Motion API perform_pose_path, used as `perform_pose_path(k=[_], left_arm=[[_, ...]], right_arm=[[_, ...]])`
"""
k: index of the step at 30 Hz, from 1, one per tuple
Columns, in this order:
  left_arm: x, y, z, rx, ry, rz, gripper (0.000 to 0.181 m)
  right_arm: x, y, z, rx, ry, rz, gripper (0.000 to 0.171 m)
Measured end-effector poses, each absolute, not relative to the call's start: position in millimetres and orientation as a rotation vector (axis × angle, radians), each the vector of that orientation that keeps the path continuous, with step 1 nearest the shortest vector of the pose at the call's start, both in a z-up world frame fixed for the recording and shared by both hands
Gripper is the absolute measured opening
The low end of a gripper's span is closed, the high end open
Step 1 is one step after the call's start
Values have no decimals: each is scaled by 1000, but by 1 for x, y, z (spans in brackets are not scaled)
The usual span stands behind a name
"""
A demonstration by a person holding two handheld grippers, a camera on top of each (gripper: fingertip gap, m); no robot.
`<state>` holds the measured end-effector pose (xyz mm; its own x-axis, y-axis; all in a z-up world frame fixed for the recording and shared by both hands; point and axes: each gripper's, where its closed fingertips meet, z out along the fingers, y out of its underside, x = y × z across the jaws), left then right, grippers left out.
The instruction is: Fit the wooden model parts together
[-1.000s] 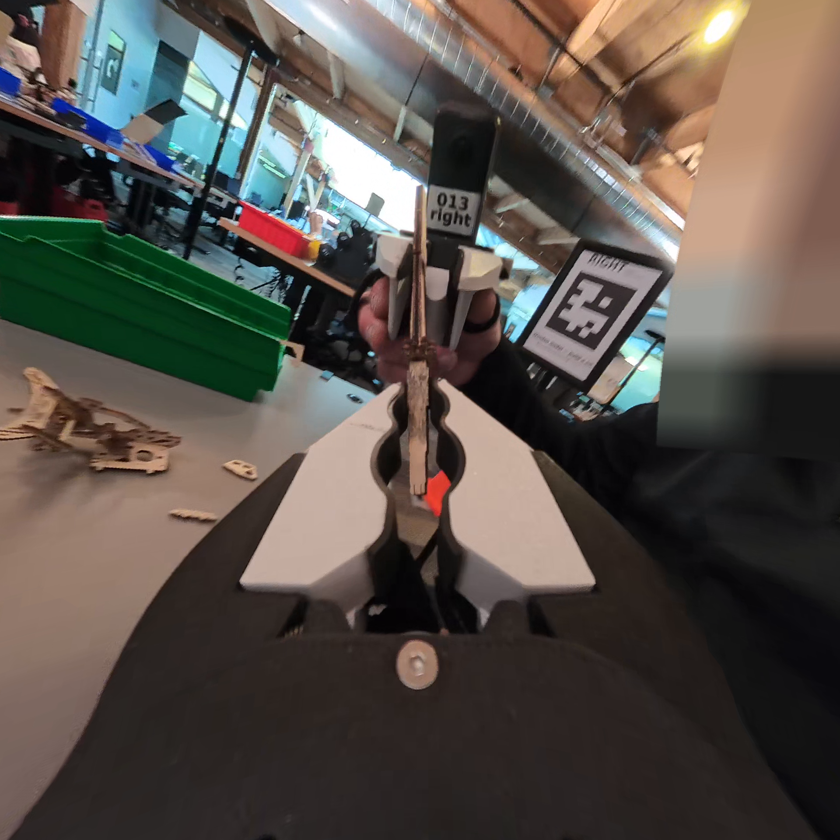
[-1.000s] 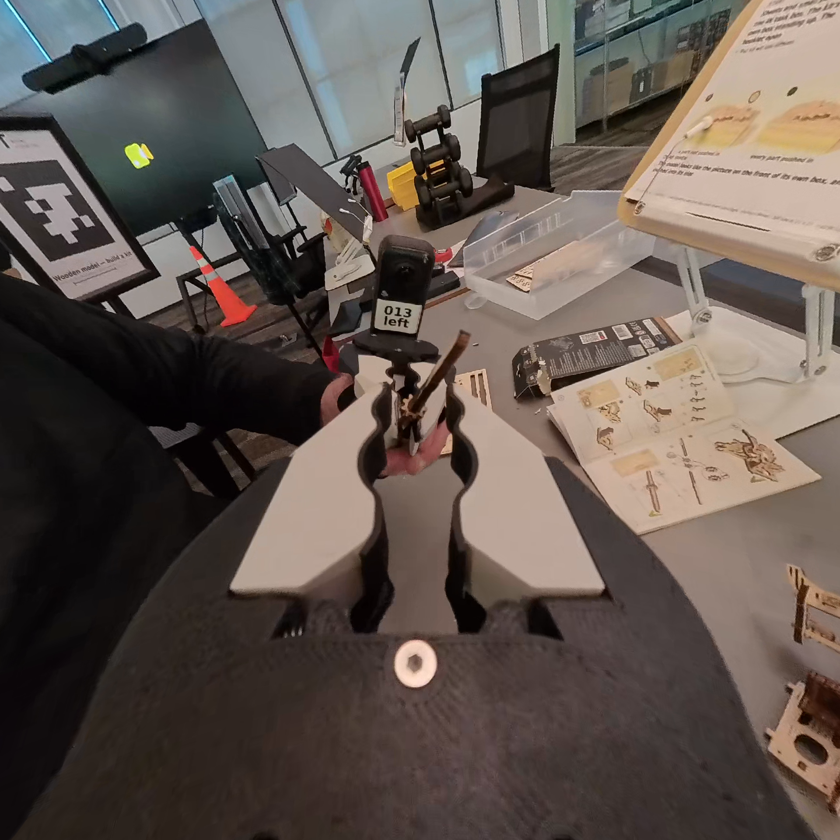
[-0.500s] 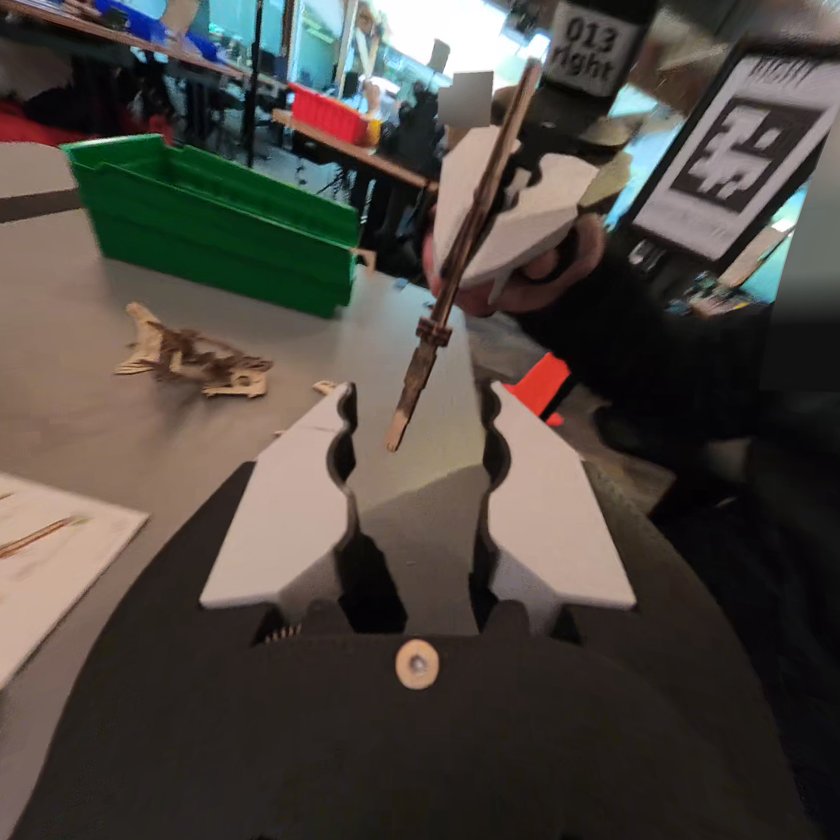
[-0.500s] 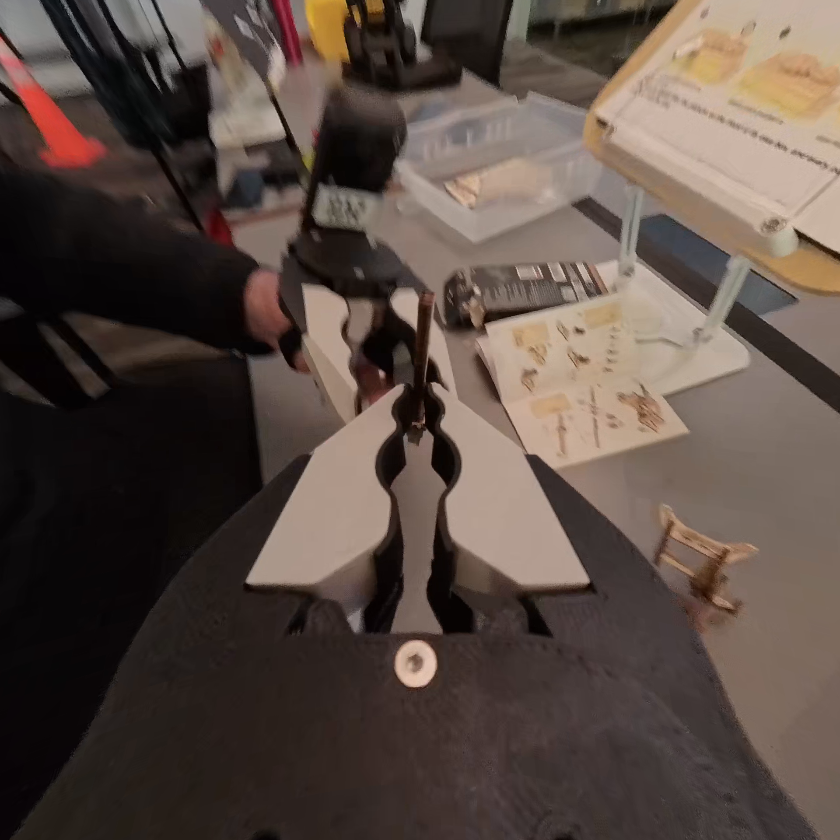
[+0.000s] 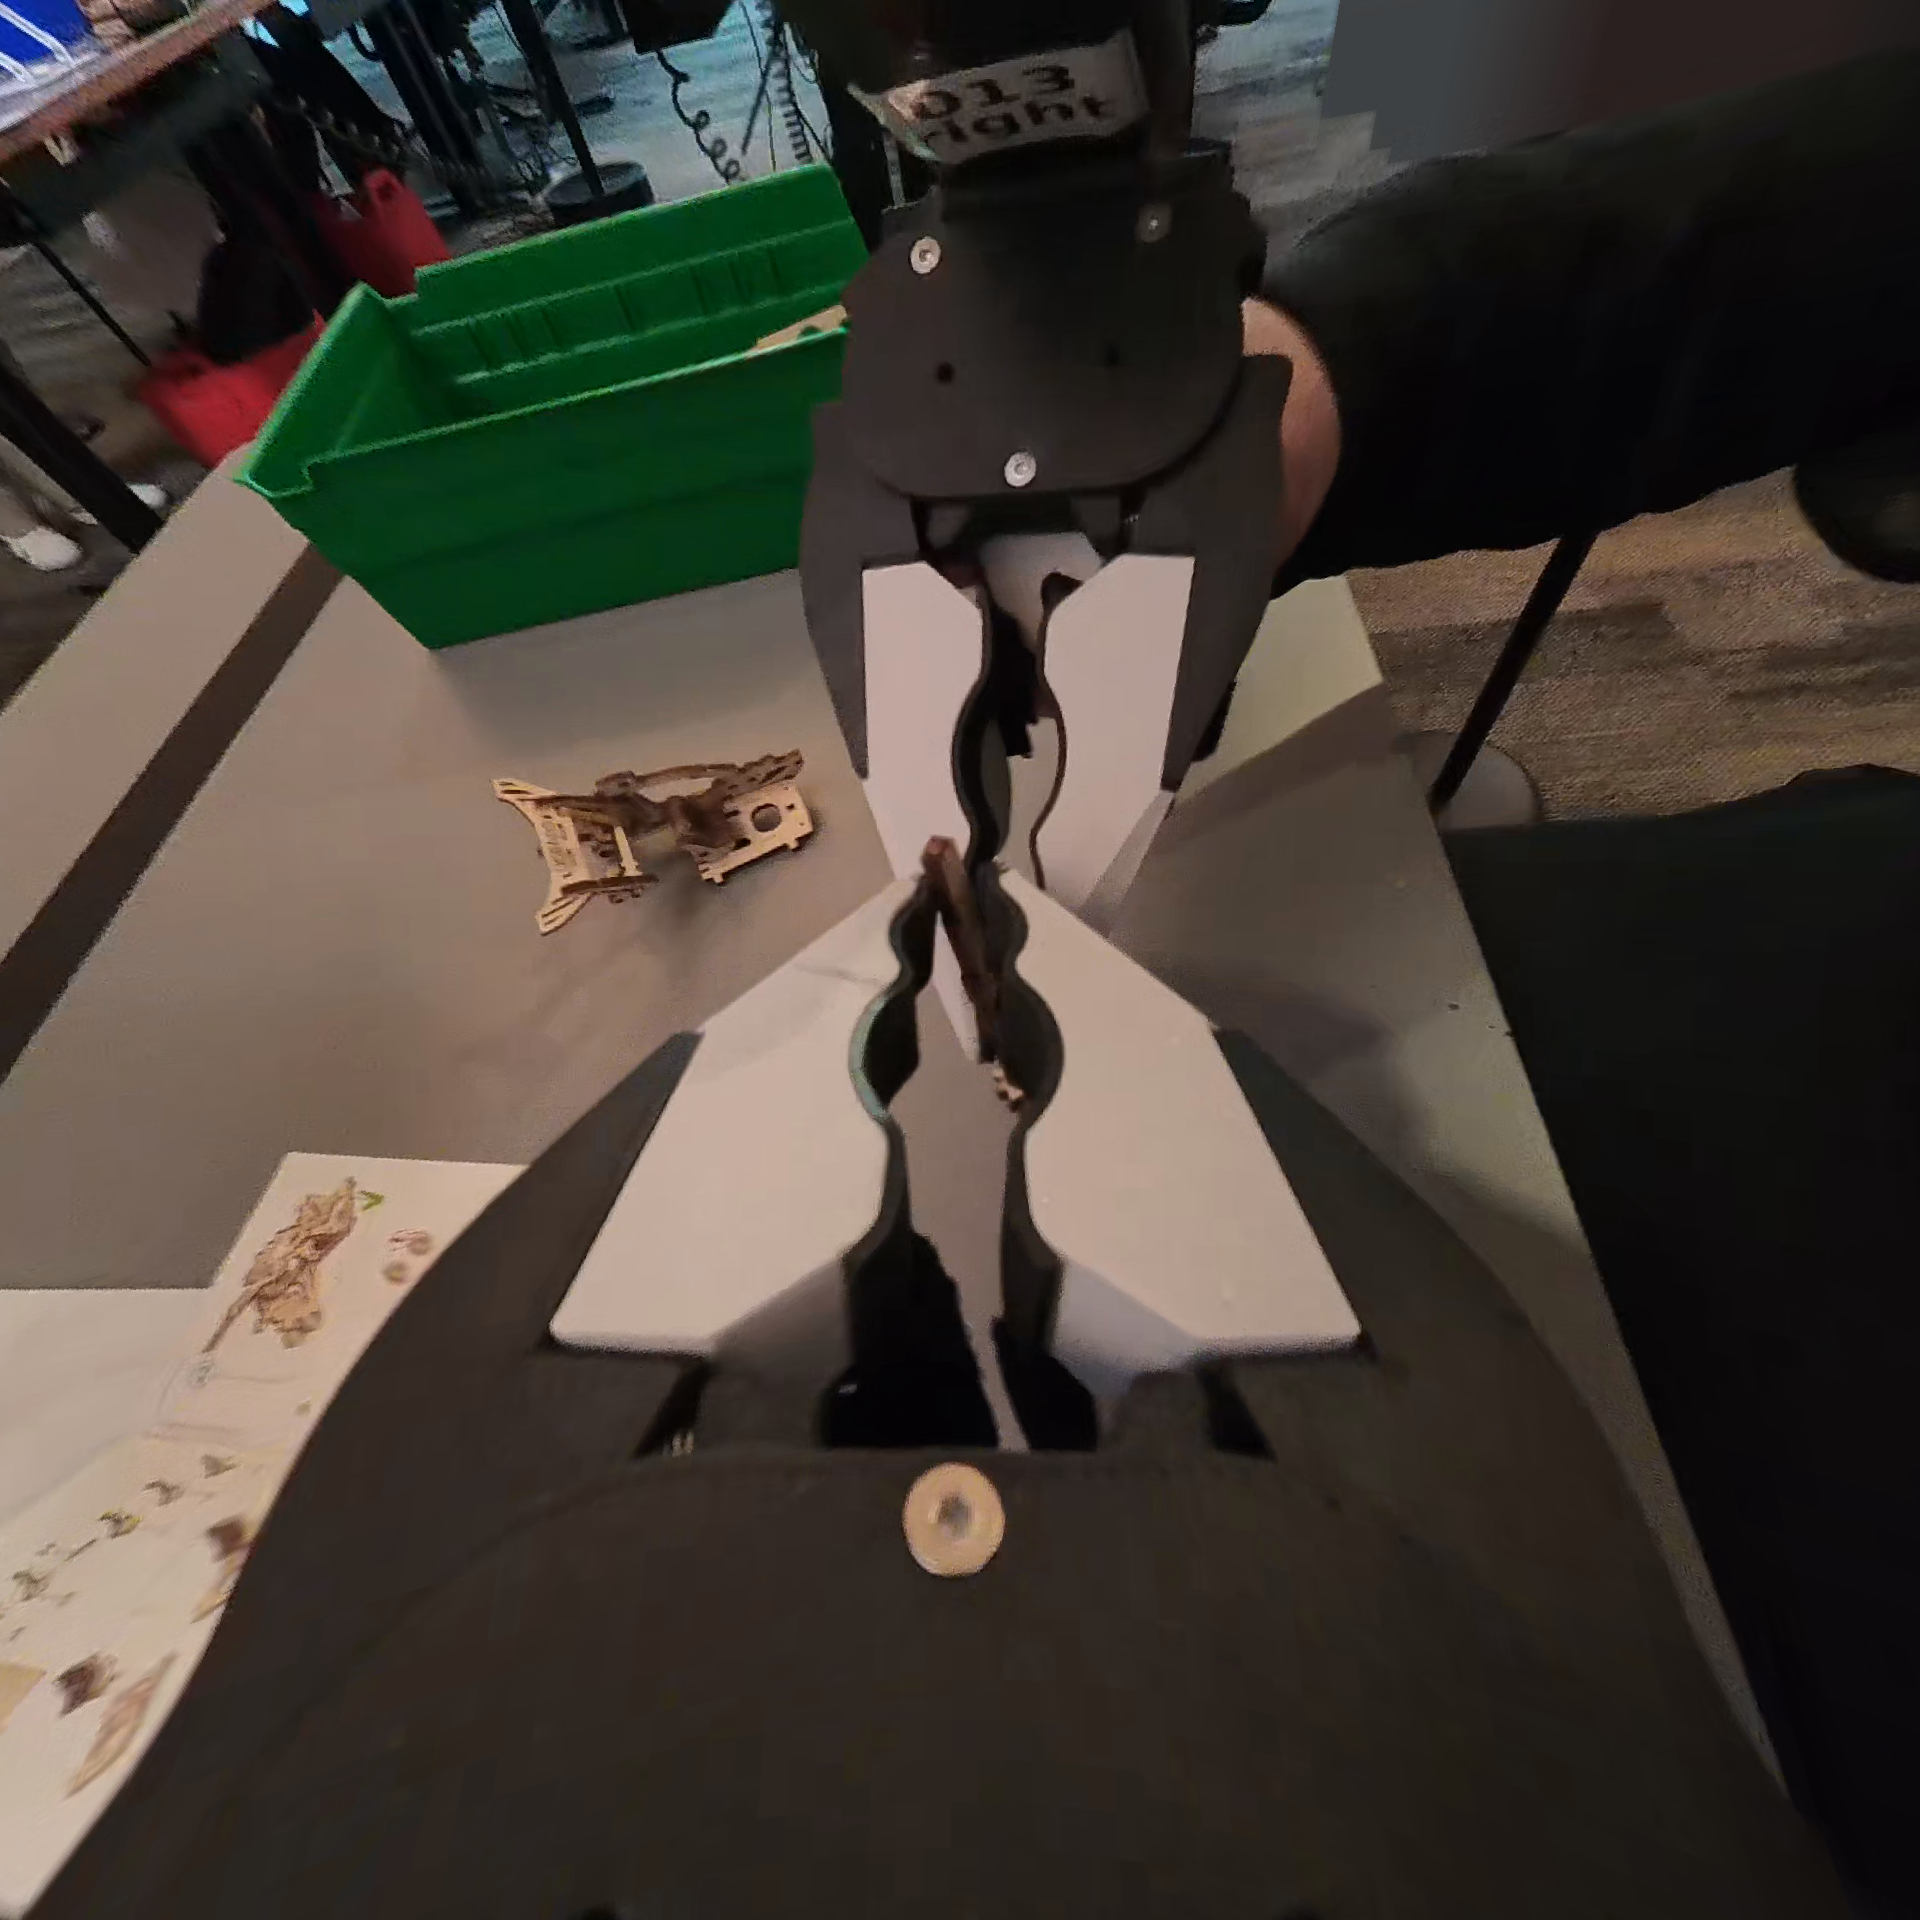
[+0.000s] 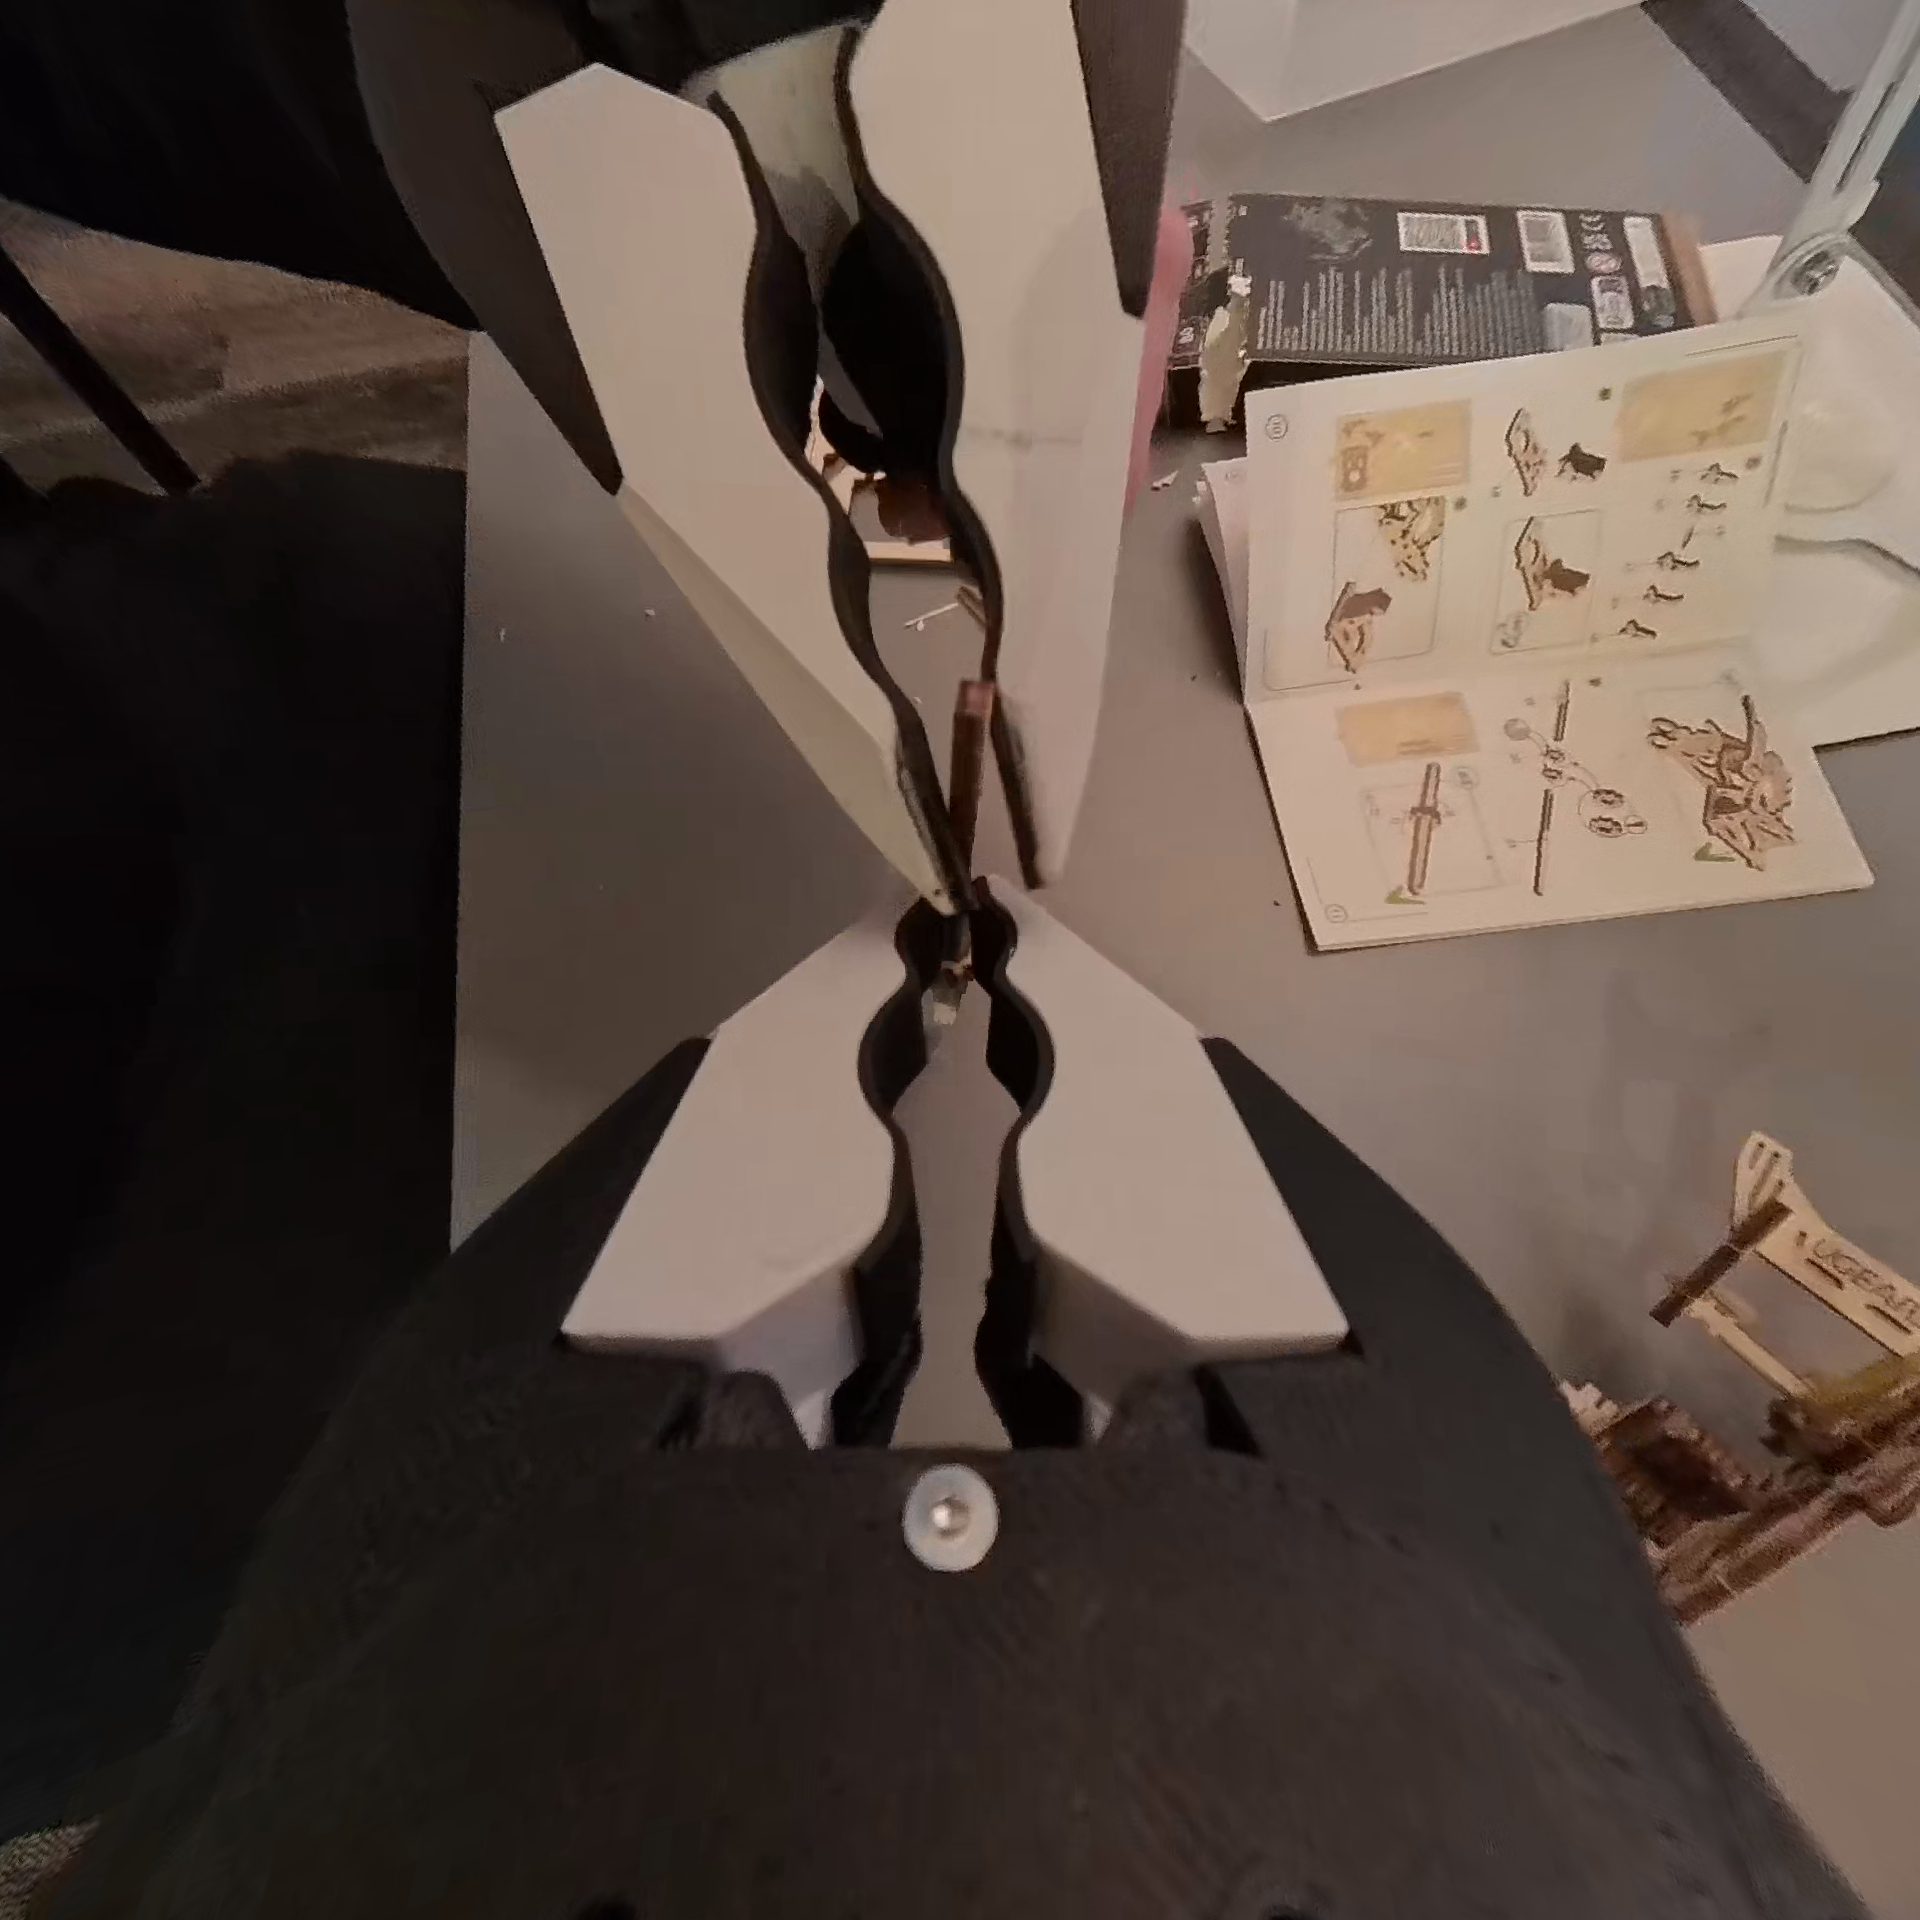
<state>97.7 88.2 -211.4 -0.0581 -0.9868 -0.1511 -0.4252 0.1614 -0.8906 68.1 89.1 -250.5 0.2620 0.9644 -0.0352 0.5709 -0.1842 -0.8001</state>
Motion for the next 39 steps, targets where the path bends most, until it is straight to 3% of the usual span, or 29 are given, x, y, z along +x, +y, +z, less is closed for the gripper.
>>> perform_pose_path(k=[1, 39], left_arm=[[98, 85, -215, -1386, 1623, -889, 5], [97, 79, -222, -1306, 1482, -963, 3]], right_arm=[[68, 88, -254, -1846, -1410, 742, 2], [56, 86, -254, -1627, -1296, 851, 1]])
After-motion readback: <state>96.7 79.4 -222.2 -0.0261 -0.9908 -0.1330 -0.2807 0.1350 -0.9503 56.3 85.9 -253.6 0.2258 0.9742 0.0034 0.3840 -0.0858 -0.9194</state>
